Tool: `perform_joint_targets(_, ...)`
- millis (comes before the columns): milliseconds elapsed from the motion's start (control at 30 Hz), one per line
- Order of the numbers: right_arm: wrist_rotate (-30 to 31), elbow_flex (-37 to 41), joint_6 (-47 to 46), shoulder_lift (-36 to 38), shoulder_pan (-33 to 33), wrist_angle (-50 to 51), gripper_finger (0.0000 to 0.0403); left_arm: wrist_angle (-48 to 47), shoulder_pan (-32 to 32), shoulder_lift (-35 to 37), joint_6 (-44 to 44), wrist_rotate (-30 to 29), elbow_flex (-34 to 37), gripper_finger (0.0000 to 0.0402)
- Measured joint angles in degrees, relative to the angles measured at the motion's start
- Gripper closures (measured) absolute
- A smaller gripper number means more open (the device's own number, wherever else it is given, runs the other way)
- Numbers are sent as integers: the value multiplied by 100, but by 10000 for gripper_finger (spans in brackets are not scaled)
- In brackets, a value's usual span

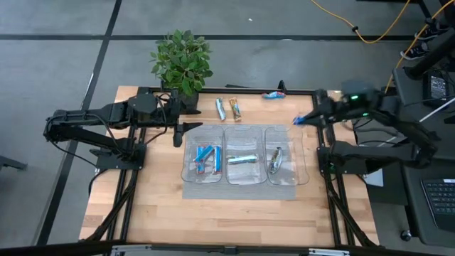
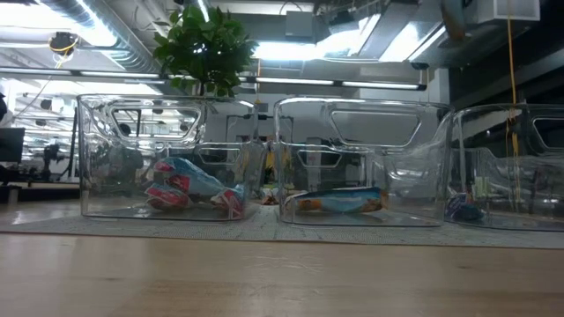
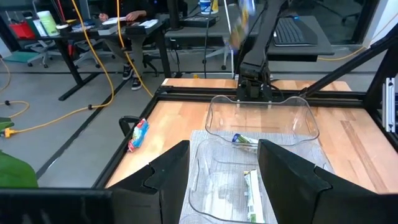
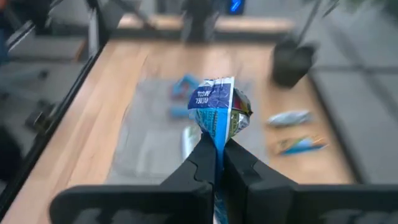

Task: Pick and place Granola Bars by type
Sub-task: Put the blue granola bar into the right transparent bin

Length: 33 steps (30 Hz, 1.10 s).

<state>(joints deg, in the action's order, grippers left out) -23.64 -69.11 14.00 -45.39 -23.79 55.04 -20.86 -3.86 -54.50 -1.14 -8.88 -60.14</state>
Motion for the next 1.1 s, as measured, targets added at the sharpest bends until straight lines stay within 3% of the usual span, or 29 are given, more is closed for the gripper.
perform_joint_targets(300, 561, 815, -121, -414, 783, -183, 390, -34, 0, 0, 39, 0, 0, 219)
perform_joint_targets(1100, 1363, 831, -337, -635, 1742, -101, 390, -44, 0, 0, 37, 0, 0, 219)
